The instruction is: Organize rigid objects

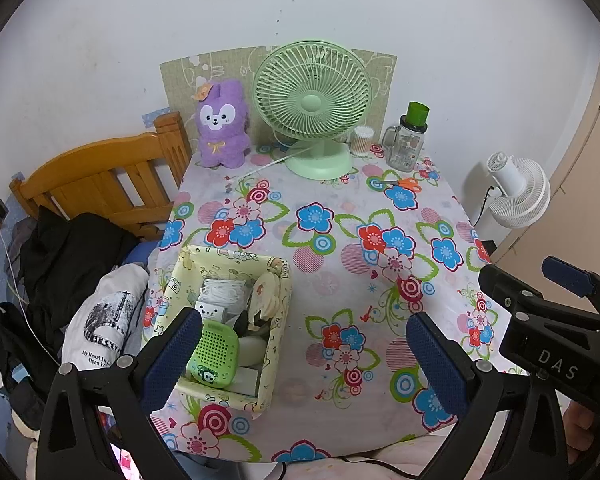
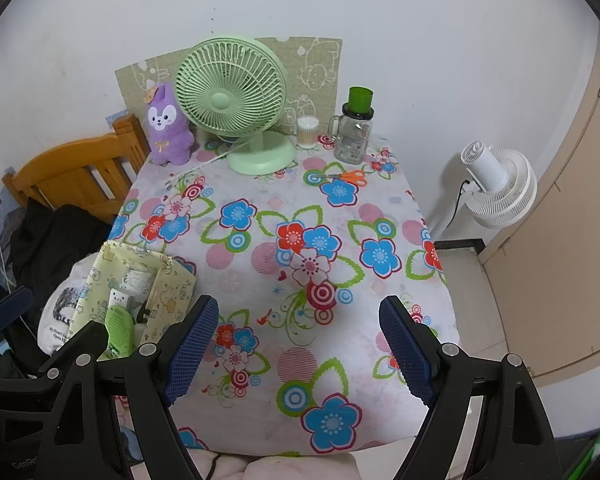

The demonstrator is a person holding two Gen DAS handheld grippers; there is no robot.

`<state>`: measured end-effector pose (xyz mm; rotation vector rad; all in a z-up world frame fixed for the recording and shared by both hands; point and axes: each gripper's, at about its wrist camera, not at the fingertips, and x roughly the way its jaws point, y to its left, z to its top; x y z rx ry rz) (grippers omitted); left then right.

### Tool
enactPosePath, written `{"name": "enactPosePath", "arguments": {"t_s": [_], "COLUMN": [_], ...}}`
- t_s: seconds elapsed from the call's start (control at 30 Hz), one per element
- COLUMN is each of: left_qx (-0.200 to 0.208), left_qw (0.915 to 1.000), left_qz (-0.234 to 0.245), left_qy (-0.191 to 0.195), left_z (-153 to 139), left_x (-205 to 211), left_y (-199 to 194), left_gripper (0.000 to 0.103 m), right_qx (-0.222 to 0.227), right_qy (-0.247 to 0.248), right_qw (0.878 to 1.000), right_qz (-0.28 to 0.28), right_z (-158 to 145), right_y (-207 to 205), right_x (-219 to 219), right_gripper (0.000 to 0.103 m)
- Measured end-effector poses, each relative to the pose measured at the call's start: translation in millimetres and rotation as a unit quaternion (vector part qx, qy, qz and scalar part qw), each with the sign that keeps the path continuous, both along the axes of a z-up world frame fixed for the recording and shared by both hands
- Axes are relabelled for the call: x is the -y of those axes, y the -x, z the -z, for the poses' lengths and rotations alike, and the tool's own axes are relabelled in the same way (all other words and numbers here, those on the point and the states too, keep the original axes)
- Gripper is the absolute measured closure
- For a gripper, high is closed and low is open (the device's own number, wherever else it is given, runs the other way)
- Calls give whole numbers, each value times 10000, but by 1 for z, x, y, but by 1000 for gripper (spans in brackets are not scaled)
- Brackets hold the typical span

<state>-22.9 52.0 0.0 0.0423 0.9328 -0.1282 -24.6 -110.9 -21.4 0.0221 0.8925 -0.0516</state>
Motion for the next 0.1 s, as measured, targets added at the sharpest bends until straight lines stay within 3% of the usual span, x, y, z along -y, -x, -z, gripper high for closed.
{"name": "enactPosePath", "arguments": {"t_s": [0.1], "left_qx": [-26], "left_qw": [10000], "left_qz": [-48], "left_qy": [43], "left_z": [4], "left_x": [0], "left_y": [-2], "left_gripper": [0], "right_qx": [-20], "right_qy": [0], "right_qw": [10000], "right_qz": [-21], "right_z": [2], "right_y": [1], "right_x": [2], "right_gripper": [18]}}
